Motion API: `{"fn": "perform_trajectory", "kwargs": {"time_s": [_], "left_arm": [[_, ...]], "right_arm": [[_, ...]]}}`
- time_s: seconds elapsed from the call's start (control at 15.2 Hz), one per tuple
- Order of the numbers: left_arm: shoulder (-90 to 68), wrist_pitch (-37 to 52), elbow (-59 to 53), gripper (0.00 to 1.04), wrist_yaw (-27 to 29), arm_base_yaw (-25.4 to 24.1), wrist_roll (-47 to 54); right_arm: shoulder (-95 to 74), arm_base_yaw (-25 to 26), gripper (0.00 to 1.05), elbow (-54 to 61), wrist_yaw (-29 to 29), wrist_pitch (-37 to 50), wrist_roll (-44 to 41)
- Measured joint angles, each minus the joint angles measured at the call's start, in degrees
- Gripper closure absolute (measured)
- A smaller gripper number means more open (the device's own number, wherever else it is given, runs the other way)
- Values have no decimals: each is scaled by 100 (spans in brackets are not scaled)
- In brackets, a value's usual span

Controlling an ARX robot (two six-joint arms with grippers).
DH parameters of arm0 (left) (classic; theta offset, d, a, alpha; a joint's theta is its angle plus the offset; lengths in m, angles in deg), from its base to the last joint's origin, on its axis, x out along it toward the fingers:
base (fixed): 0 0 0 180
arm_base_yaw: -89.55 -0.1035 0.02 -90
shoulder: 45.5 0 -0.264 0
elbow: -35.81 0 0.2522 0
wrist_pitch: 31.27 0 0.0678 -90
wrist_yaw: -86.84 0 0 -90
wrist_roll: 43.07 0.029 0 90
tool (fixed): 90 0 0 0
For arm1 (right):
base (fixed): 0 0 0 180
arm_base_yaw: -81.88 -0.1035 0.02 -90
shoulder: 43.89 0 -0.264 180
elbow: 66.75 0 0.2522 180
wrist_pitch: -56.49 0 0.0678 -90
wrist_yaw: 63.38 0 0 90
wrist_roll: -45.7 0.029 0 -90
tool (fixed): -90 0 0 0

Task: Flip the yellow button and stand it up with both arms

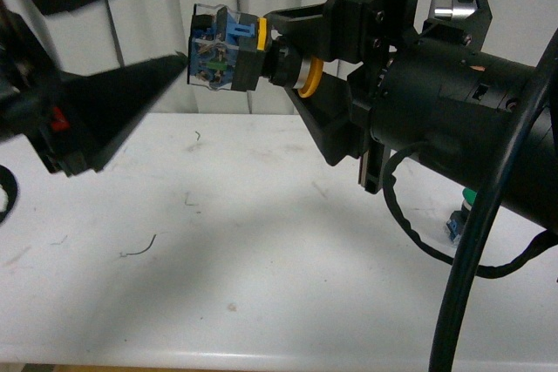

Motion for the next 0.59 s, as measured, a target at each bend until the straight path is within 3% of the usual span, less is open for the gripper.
{"fn": "perform_trajectory", "kwargs": {"time_s": [0.07,0.33,0.59], "left_arm": [[249,17,-68,5,-26,-122,42],[1226,-101,-431,7,26,-527,380],[3641,-2546,-852,7,970,-728,2256]], "right_arm": [[0,35,72,-9,-2,2,0],[2,170,72,-52,7,2,2],[7,267,72,-59,63,4,2]]}}
